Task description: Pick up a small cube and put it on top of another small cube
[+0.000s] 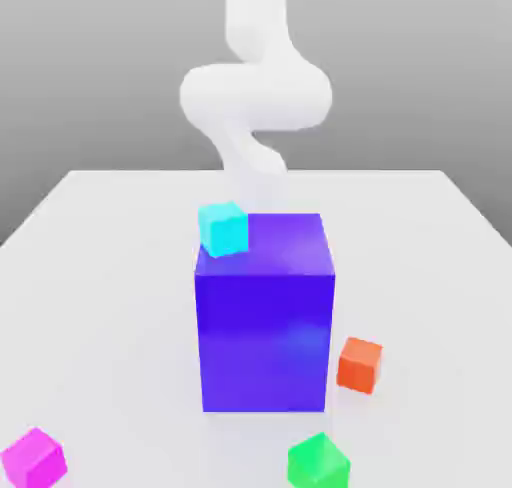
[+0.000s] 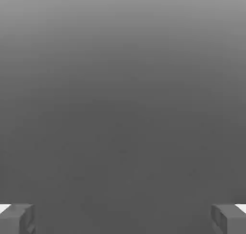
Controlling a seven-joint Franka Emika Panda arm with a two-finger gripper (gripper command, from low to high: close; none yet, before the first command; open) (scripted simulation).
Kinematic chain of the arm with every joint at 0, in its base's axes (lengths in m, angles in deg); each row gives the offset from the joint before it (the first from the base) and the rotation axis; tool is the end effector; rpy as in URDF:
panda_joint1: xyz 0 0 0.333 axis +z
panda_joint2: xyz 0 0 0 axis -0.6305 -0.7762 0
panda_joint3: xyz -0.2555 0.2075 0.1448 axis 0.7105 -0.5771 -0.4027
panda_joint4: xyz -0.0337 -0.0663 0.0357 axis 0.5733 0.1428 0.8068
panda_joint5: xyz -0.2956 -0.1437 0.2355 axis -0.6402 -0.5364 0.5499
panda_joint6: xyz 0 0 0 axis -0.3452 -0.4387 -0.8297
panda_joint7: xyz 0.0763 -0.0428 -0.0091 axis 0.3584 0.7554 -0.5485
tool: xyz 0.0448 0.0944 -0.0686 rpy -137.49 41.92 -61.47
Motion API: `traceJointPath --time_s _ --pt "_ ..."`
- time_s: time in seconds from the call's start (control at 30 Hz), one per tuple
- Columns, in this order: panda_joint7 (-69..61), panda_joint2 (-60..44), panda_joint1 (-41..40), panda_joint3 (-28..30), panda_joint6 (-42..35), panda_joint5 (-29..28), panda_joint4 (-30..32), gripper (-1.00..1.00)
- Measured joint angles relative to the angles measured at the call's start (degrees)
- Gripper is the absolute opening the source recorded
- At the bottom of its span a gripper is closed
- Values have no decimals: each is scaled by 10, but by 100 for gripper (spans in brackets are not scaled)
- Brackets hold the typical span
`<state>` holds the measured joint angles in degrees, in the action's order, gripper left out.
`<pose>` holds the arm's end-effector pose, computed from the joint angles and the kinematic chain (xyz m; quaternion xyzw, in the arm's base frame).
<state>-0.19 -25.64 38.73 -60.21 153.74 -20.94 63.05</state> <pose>0.3745 -0.0167 0.7024 -0.8522 0.3791 -0.3288 0.1481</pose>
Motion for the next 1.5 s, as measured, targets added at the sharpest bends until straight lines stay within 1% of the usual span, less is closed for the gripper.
traceJointPath --time_s 0.3,0.6,1.0,1.13,1.17,1.37,1.5 --pt "-10 -190 -15 60 51 31 -9 0" --pt "-30 -377 -46 108 100 75 -18 0" --pt "-44 -625 -114 134 170 115 -30 0" --pt "-64 -708 -141 107 226 144 -47 0" --pt "-67 -721 -146 101 236 148 -50 -100" --pt "-69 -728 -149 98 240 151 -52 -100" --pt "-51 -670 -132 120 197 126 -38 -100"
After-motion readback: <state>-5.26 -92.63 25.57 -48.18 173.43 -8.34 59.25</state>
